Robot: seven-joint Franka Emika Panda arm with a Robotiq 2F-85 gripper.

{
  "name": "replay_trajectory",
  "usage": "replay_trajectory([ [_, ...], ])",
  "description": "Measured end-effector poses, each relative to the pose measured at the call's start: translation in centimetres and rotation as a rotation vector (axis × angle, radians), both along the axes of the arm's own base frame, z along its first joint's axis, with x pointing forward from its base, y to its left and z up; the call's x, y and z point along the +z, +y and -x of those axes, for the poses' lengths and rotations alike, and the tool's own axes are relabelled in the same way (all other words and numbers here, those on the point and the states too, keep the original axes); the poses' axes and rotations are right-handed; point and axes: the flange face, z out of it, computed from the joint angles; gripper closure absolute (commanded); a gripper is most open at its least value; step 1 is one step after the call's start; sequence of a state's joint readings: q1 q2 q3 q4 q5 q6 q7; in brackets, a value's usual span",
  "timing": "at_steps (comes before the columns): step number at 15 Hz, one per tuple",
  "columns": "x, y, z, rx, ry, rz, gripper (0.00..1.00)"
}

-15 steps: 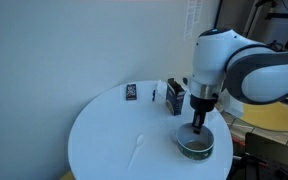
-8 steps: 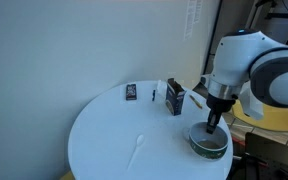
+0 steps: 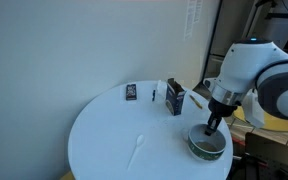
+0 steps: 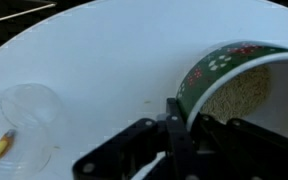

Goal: Move the mug forward slightly

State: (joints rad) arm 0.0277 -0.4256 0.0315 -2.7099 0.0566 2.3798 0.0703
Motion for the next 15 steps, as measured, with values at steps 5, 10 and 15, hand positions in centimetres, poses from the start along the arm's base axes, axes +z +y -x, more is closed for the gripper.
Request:
replay_trajectory([
  [5,-1.0,0.1,0.3,0.001,-0.018,0.001,0.97],
  [10,-1.1,0.1,0.2,0.003,-0.023,0.001,0.44],
  [15,-0.2,0.1,0.1,0.002,-0.047,0.001,0.07],
])
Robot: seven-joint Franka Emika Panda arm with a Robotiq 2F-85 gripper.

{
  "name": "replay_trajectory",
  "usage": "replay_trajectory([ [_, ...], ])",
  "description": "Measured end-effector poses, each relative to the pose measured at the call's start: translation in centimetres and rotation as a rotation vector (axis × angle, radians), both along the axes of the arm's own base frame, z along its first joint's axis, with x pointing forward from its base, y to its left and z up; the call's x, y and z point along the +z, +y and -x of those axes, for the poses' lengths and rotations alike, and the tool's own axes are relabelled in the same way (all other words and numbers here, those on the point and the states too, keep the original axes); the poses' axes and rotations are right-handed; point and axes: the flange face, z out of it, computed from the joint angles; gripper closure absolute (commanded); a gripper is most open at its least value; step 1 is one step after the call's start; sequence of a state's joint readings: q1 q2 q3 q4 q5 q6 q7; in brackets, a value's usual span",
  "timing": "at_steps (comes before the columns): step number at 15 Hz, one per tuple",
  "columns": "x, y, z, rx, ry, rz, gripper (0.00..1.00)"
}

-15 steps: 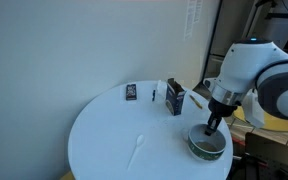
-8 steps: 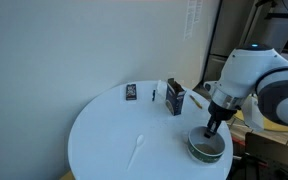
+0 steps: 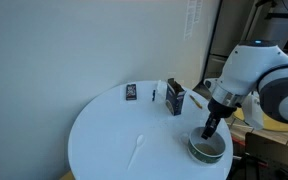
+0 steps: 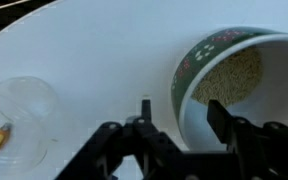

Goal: Move the mug forward slightly

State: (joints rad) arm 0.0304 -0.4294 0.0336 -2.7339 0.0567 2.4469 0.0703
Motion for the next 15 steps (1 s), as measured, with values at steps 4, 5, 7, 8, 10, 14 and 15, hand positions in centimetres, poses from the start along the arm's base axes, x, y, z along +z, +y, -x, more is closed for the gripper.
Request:
replay_trajectory([
  [4,1.8,-0.2,0.2,-0.004,0.019,-0.001,0.0],
  [5,2.6,-0.3,0.2,-0.006,0.025,-0.002,0.0],
  [7,4.6,-0.6,0.0,-0.011,0.03,-0.005,0.0],
  [8,5.7,-0.8,-0.2,-0.016,0.029,-0.008,0.0],
  [10,7.8,-1.4,-0.7,-0.027,0.026,-0.014,0.0],
  [14,11.0,-2.3,-1.9,-0.042,0.015,-0.02,0.0],
  [15,11.3,-2.4,-2.0,-0.043,0.011,-0.02,0.0],
])
